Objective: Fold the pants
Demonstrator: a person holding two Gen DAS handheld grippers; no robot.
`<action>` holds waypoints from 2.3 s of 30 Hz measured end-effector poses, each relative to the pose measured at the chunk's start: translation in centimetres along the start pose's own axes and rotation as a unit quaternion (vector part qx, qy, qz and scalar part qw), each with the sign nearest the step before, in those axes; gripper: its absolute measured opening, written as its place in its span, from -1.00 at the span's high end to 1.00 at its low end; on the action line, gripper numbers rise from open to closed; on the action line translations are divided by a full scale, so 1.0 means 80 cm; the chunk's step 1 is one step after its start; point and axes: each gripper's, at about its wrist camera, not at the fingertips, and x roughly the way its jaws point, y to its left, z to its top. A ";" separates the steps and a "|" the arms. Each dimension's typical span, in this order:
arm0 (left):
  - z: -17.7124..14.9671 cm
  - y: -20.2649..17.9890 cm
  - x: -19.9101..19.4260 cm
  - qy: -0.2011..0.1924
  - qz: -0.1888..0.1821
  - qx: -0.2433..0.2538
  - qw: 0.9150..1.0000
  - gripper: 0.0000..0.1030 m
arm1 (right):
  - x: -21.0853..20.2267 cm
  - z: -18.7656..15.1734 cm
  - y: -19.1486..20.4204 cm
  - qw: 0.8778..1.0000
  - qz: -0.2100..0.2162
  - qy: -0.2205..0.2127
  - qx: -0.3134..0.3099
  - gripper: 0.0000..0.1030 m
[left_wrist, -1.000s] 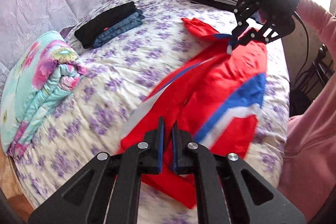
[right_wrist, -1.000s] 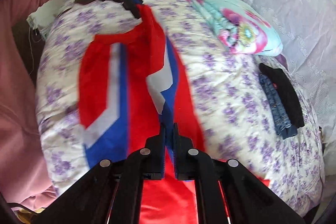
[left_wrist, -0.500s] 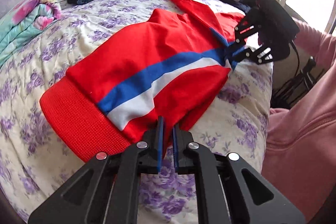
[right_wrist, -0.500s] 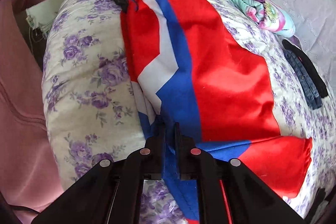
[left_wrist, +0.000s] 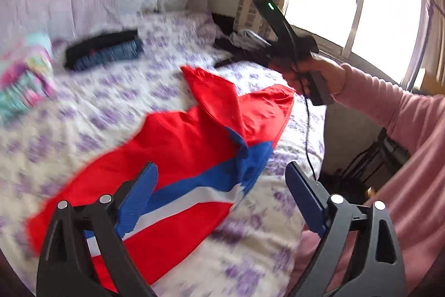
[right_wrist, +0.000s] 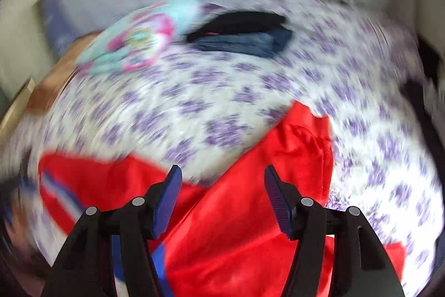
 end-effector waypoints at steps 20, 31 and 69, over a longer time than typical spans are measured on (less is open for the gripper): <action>-0.029 0.033 0.091 0.074 -0.021 -0.080 0.994 -0.74 | 0.101 0.038 -0.077 0.986 -0.045 0.089 0.135 0.86; -0.030 0.025 0.092 0.075 -0.009 -0.072 0.995 -0.77 | -0.123 -0.180 -0.232 0.886 0.233 -0.204 0.345 0.86; -0.023 0.004 0.089 0.081 0.053 -0.047 0.994 -0.81 | -0.140 -0.278 -0.274 0.935 -0.003 -0.202 0.290 0.29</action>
